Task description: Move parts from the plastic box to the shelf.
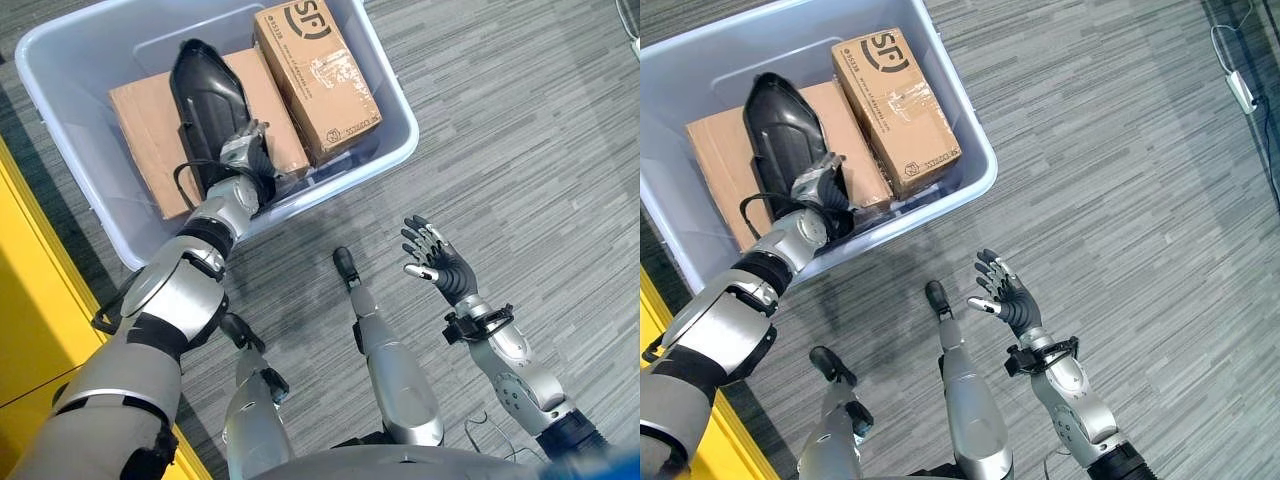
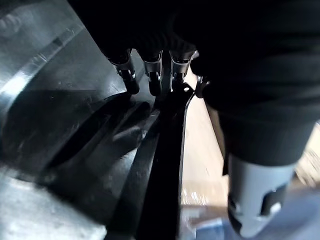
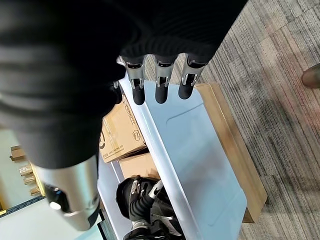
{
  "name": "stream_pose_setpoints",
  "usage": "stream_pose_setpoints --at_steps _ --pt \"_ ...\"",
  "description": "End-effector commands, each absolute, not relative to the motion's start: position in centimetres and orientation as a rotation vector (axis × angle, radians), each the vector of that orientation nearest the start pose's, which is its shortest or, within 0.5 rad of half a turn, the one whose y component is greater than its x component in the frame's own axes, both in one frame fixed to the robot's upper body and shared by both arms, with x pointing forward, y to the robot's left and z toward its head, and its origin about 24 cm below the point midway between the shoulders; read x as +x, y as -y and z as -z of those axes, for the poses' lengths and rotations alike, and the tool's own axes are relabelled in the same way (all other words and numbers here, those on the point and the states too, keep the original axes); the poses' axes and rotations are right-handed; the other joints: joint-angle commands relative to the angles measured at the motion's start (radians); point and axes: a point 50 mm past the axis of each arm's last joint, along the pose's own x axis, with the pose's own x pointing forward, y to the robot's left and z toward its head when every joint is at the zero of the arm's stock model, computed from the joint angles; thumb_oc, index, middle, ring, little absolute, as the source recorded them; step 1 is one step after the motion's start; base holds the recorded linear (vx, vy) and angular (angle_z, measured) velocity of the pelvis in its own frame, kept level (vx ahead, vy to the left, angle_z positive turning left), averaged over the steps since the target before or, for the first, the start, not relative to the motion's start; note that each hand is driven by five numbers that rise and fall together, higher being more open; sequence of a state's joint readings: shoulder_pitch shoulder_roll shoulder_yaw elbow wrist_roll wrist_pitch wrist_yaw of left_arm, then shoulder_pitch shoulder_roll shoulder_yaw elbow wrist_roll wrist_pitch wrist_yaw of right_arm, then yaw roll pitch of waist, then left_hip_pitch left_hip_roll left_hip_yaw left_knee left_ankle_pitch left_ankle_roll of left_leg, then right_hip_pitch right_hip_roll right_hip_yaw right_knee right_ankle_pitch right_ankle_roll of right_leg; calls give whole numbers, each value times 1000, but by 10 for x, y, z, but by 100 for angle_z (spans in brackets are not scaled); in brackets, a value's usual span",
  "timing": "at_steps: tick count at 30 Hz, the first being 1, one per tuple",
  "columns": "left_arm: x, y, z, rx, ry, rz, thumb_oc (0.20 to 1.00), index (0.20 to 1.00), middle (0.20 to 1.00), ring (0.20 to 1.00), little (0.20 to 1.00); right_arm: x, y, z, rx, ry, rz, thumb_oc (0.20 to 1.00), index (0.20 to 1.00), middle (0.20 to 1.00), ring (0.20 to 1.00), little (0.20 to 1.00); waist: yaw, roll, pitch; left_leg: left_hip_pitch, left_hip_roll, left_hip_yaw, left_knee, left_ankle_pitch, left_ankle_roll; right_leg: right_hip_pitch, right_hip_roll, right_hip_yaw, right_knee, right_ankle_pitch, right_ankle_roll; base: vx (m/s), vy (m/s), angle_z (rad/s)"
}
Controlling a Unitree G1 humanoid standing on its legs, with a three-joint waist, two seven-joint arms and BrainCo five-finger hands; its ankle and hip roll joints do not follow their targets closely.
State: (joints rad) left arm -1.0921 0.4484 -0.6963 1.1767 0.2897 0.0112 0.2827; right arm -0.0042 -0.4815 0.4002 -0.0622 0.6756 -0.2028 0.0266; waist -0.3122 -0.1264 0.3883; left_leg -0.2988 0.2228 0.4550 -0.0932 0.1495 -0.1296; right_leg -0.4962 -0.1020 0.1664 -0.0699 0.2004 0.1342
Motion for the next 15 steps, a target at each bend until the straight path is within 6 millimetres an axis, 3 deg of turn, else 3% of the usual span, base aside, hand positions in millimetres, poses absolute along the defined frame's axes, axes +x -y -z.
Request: stream_pose_setpoints --at_steps 1,9,13,15 --pt "410 -199 -140 1256 16 -79 1000 1000 1000 1000 1000 244 159 -79 230 157 -360 1000 1000 1000 1000 1000 1 10 9 92 79 -84 37 -41 -71 28 -54 -46 97 -85 70 0 0 0" --pt "404 -178 -135 1165 119 -21 1000 1000 1000 1000 1000 245 163 -81 222 171 -333 1000 1000 1000 1000 1000 21 33 14 103 73 -89 32 -45 -68 40 -61 -52 96 -91 69 0 0 0" --pt "391 -173 -145 992 260 -33 1000 1000 1000 1000 1000 246 167 -82 219 186 -304 1000 1000 1000 1000 1000 48 52 20 106 66 -99 30 -46 -64 50 -69 -61 94 -95 68 0 0 0" --pt "376 -171 -161 862 395 -50 1000 1000 1000 1000 1000 246 169 -83 222 196 -284 1000 1000 1000 1000 1000 66 61 21 104 62 -108 30 -49 -63 56 -74 -68 94 -99 66 13 6 6"
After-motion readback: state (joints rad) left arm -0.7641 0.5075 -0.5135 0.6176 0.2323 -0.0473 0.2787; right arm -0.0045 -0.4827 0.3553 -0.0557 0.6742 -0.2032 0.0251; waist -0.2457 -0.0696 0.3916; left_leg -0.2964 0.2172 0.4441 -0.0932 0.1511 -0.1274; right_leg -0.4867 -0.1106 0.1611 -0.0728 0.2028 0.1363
